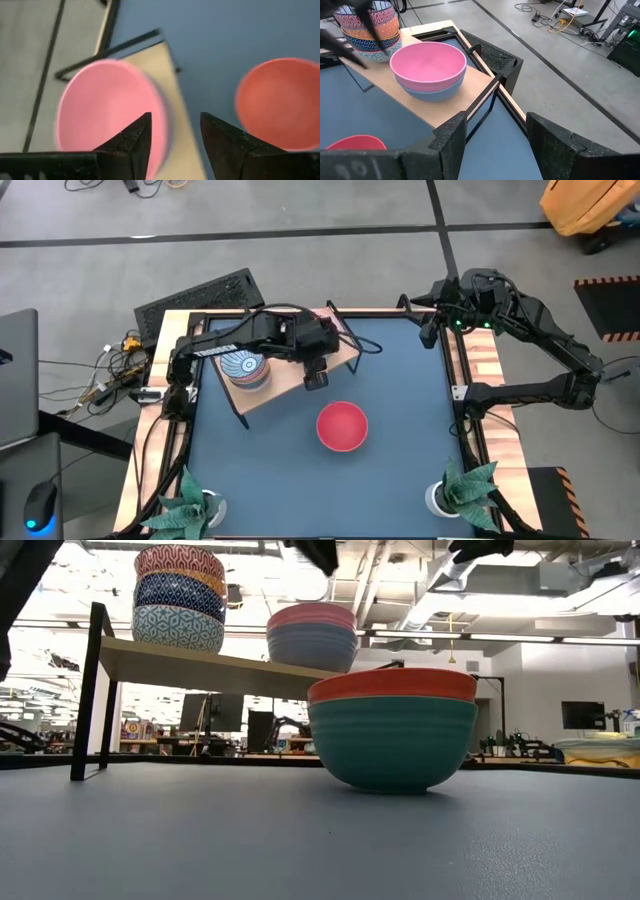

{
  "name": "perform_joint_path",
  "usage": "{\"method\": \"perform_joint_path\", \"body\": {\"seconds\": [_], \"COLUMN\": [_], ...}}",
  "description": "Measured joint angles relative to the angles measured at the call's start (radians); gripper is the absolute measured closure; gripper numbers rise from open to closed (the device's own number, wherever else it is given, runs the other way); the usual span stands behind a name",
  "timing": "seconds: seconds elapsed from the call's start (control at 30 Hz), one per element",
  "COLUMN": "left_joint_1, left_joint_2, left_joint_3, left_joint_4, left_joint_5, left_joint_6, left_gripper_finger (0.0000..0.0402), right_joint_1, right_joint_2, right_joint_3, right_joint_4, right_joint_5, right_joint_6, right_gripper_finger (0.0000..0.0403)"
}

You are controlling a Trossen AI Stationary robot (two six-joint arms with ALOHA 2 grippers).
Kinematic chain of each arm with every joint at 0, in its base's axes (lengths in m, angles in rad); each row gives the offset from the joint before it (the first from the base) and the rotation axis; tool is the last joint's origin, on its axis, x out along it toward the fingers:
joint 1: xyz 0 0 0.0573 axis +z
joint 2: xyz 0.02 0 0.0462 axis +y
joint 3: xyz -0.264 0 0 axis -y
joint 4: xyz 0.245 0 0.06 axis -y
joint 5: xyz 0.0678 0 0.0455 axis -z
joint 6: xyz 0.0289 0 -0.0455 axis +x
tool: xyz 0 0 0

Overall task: Place and stack bowls onto a shelf
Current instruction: Stack the big orange bowl on top of the big pink bowl on the shelf

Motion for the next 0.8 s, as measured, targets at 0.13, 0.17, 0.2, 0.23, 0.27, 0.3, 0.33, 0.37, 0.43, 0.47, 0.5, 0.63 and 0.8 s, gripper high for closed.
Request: {"method": "perform_joint_path", "body": {"seconds": [0.13,0.17,0.2,0.23,0.27,0.3,0.33,0.37,0.43,0.47,0.5,0.63,0.8], "left_joint_1": [-0.055,-0.069,-0.083,-0.098,-0.114,-0.130,-0.146,-0.162,-0.197,-0.213,-0.229,-0.277,-0.301], "left_joint_2": [-0.008,-0.009,-0.011,-0.012,-0.012,-0.011,-0.009,-0.009,-0.010,-0.010,-0.007,-0.007,-0.004], "left_joint_3": [-0.003,-0.003,-0.003,-0.003,-0.003,-0.003,-0.004,-0.014,-0.066,-0.094,-0.122,-0.280,-0.459], "left_joint_4": [0.041,0.049,0.054,0.052,0.053,0.057,0.062,0.077,0.150,0.177,0.190,0.292,0.476], "left_joint_5": [0.073,0.092,0.106,0.115,0.121,0.126,0.135,0.146,0.167,0.176,0.181,0.200,0.248], "left_joint_6": [0.025,0.031,0.033,0.031,0.025,0.020,0.019,0.019,0.019,0.020,0.024,0.035,0.028], "left_gripper_finger": [0.0249,0.0249,0.0249,0.0249,0.0249,0.0249,0.0249,0.0249,0.0249,0.0249,0.0249,0.0249,0.0249], "right_joint_1": [0.000,0.000,0.000,0.000,0.000,0.000,0.000,0.000,0.000,0.000,0.000,0.000,0.000], "right_joint_2": [0.000,0.000,0.000,0.000,0.000,0.000,0.000,0.000,0.000,0.000,0.000,0.000,0.000], "right_joint_3": [0.000,0.000,0.000,0.000,0.000,0.000,0.000,0.000,0.000,0.000,0.000,0.000,0.000], "right_joint_4": [-0.006,-0.007,-0.008,-0.008,-0.008,-0.008,-0.008,-0.008,-0.008,-0.008,-0.008,-0.008,-0.007], "right_joint_5": [0.000,0.000,0.000,0.000,-0.001,0.000,-0.001,-0.001,0.000,-0.001,-0.001,-0.001,-0.001], "right_joint_6": [0.000,0.000,0.000,0.000,0.001,0.001,0.001,0.001,0.002,0.002,0.002,0.007,0.007], "right_gripper_finger": [0.0173,0.0173,0.0173,0.0173,0.0173,0.0173,0.0173,0.0173,0.0173,0.0173,0.0173,0.0173,0.0173]}}
